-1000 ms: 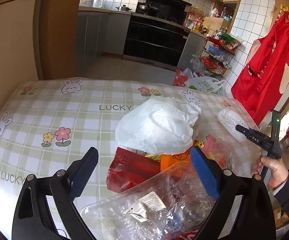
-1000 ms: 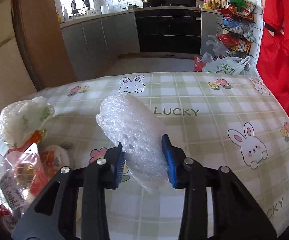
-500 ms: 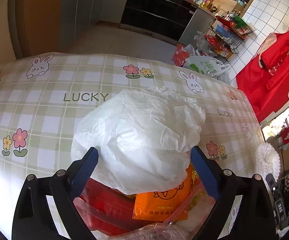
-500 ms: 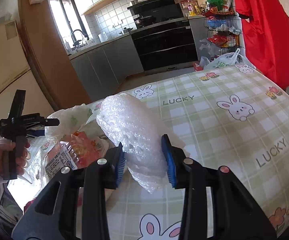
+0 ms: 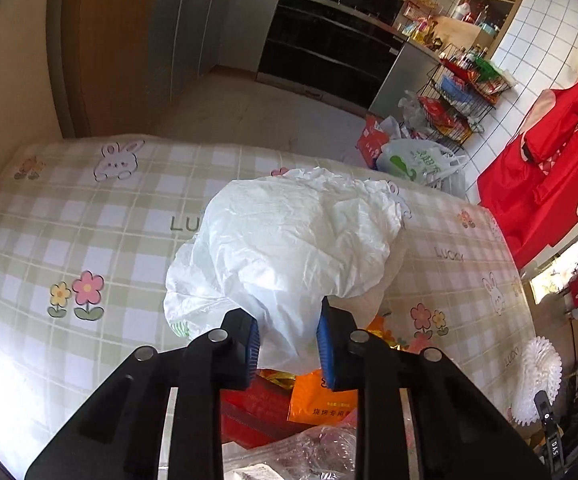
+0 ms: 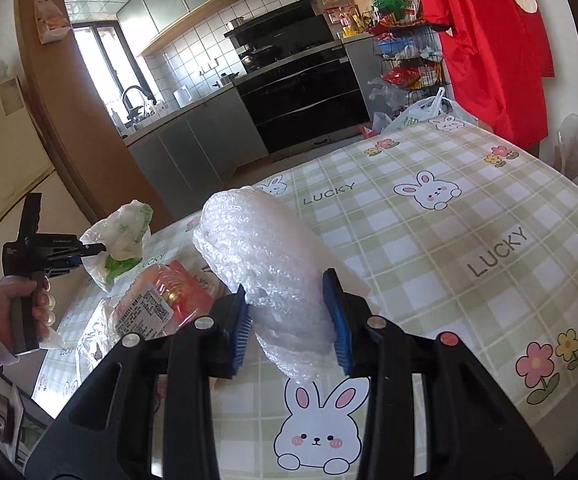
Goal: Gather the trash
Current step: 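Carry the bubble wrap and white bag with both tools over the pink bin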
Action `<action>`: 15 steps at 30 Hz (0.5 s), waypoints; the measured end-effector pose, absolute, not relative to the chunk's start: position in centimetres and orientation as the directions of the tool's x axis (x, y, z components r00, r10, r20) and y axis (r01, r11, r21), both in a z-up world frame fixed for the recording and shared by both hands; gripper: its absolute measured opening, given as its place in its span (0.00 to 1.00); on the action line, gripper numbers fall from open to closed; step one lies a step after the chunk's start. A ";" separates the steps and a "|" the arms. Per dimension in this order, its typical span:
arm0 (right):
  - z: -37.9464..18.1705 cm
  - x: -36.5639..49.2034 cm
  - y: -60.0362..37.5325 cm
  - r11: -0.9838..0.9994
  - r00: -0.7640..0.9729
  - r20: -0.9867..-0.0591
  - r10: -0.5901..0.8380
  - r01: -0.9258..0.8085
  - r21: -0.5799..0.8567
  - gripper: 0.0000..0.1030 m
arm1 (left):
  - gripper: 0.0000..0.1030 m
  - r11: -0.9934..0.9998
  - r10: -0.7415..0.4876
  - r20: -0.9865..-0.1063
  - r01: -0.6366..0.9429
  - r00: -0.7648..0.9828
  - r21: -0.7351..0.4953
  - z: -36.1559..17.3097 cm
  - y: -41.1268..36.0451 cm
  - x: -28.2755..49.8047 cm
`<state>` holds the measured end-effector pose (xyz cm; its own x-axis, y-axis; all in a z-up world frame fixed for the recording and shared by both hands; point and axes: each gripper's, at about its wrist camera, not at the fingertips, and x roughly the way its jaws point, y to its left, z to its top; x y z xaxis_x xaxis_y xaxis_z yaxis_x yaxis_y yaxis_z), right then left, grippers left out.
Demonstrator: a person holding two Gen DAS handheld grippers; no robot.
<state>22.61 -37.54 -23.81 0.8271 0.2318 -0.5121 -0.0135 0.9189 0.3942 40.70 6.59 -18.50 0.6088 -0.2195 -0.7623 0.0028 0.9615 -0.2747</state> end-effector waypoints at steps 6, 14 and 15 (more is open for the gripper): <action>-20.6 19.9 -36.2 0.918 0.849 -0.461 0.257 -0.066 0.391 0.36 | 0.23 0.967 -0.198 -0.668 0.031 0.717 -0.253 -12.4 7.5 35.0; -17.0 15.8 -32.7 0.919 0.848 -0.420 0.324 -0.177 0.352 0.36 | 0.23 0.955 -0.213 -0.545 0.057 0.811 -0.290 -8.1 8.5 22.6; -16.8 15.1 -32.2 0.920 0.845 -0.420 0.330 -0.188 0.343 0.36 | 0.23 0.955 -0.214 -0.534 0.059 0.818 -0.292 -8.0 8.5 21.0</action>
